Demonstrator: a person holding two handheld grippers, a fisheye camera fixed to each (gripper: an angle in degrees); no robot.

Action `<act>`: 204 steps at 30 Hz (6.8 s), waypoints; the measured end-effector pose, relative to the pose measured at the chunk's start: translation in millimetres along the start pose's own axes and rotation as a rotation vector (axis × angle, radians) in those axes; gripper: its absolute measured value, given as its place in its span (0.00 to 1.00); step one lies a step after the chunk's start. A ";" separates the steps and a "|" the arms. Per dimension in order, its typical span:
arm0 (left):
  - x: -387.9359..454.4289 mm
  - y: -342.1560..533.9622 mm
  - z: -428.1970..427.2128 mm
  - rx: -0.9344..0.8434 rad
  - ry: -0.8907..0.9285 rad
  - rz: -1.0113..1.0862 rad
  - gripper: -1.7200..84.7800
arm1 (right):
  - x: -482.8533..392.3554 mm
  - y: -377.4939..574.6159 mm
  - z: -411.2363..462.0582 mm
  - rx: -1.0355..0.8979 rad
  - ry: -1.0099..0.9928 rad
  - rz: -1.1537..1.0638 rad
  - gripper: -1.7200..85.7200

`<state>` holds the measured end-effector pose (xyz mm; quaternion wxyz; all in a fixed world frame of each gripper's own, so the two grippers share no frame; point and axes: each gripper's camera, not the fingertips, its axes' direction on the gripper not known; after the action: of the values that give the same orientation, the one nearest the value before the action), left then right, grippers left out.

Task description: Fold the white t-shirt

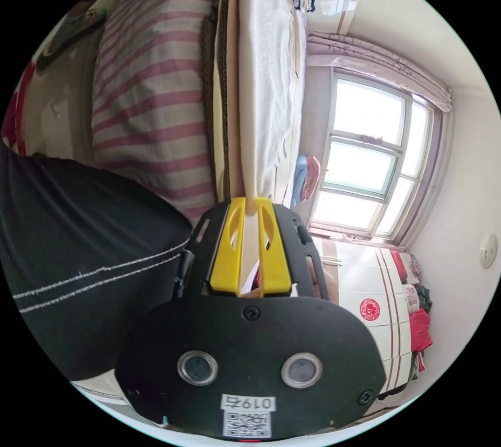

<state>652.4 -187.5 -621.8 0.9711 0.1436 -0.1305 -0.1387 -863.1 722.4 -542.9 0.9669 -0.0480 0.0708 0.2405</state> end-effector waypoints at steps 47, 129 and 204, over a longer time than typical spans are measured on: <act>-342.0 324.2 221.7 0.293 1.232 -1.366 0.03 | 866.8 -83.6 -103.5 0.062 -1.665 1.178 0.10; -478.0 319.8 366.8 0.082 1.558 -1.383 0.04 | 1239.1 -131.6 -275.5 0.131 -1.888 1.298 0.02; -463.3 311.7 341.5 0.140 1.497 -1.337 0.04 | 1177.4 -134.6 -284.4 0.208 -1.814 1.219 0.06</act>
<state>194.9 158.5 -306.7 0.5157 0.2942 0.6129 -0.5213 197.4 1107.6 -1003.7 0.3780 0.2717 -0.6347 0.6167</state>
